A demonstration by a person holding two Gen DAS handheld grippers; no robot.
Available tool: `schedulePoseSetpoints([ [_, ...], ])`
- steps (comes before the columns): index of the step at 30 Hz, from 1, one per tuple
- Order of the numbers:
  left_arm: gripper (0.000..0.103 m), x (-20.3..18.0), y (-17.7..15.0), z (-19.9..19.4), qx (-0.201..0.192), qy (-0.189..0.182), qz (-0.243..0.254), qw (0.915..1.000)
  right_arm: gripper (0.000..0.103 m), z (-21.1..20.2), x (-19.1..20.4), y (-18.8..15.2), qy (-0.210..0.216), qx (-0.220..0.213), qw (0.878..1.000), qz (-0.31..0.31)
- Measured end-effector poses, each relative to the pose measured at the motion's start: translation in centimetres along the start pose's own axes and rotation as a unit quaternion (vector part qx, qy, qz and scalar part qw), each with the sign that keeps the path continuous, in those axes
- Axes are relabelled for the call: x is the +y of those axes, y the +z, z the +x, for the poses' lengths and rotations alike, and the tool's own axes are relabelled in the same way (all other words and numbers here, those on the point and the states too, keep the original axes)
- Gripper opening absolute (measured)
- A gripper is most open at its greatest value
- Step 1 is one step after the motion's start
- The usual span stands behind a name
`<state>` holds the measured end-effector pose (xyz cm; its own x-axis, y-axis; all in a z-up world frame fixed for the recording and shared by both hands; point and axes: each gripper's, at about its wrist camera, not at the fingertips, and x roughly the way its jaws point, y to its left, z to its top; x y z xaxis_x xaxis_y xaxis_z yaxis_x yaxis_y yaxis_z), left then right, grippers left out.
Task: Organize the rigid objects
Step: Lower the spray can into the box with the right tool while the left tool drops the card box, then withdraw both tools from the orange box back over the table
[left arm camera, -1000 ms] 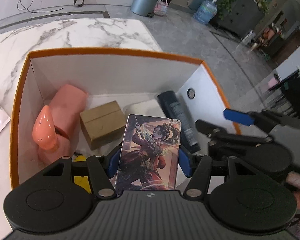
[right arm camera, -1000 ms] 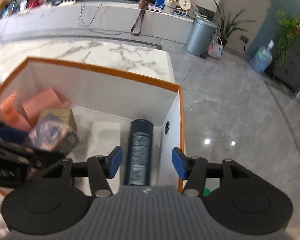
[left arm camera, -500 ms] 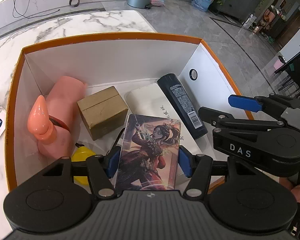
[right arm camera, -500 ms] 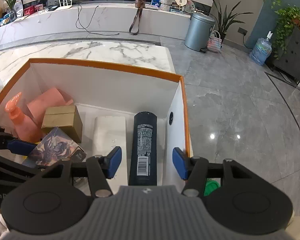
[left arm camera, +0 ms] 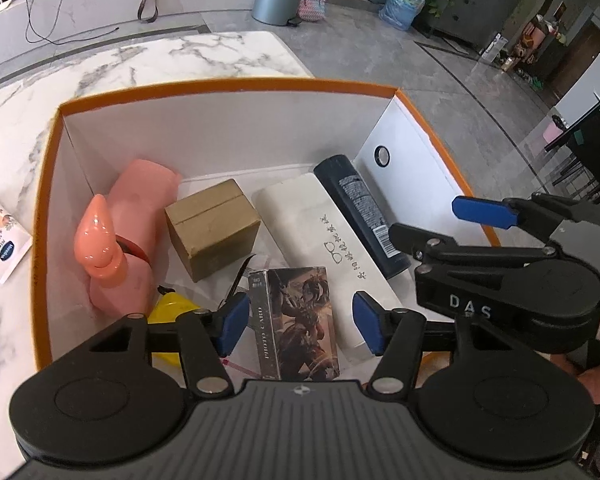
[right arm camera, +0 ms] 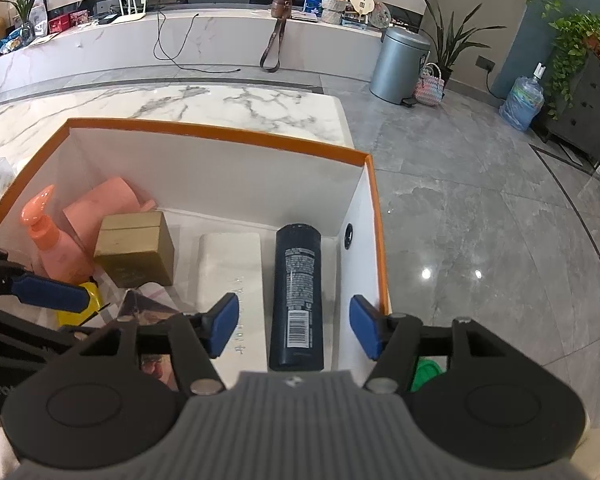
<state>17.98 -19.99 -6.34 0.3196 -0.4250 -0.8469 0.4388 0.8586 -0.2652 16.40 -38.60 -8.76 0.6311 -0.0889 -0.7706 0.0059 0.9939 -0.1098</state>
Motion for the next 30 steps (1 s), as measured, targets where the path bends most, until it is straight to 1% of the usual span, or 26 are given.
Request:
schedulePoseSetpoints([
  [7,0.069,0.3,-0.4,-2.2,-0.032,-0.006,-0.001,0.9995,0.063,-1.0,0.6,0.2,0.005,-0.009,1.000,0.004],
  [9,0.069,0.5,-0.5,-2.9,-0.043,-0.004,-0.001,0.9991,0.064,-1.5,0.9,0.3,0.005,-0.016,1.000,0.006],
  [11,0.069,0.7,-0.8,-3.6,-0.054,-0.002,-0.003,0.9985,0.069,-2.0,1.2,0.4,0.006,-0.021,1.000,0.006],
  [18,0.069,1.8,-1.4,-6.2,-0.088,0.010,-0.009,0.9960,0.069,-3.2,3.4,0.7,0.012,-0.032,0.999,-0.013],
  [24,0.069,3.4,-2.1,-8.3,-0.104,0.027,-0.019,0.9941,0.069,-4.4,5.7,0.9,0.030,-0.038,0.998,-0.027],
  [30,0.069,6.2,-3.2,-10.1,-0.108,0.047,-0.034,0.9924,0.068,-5.5,8.9,1.4,0.061,-0.047,0.996,-0.043],
])
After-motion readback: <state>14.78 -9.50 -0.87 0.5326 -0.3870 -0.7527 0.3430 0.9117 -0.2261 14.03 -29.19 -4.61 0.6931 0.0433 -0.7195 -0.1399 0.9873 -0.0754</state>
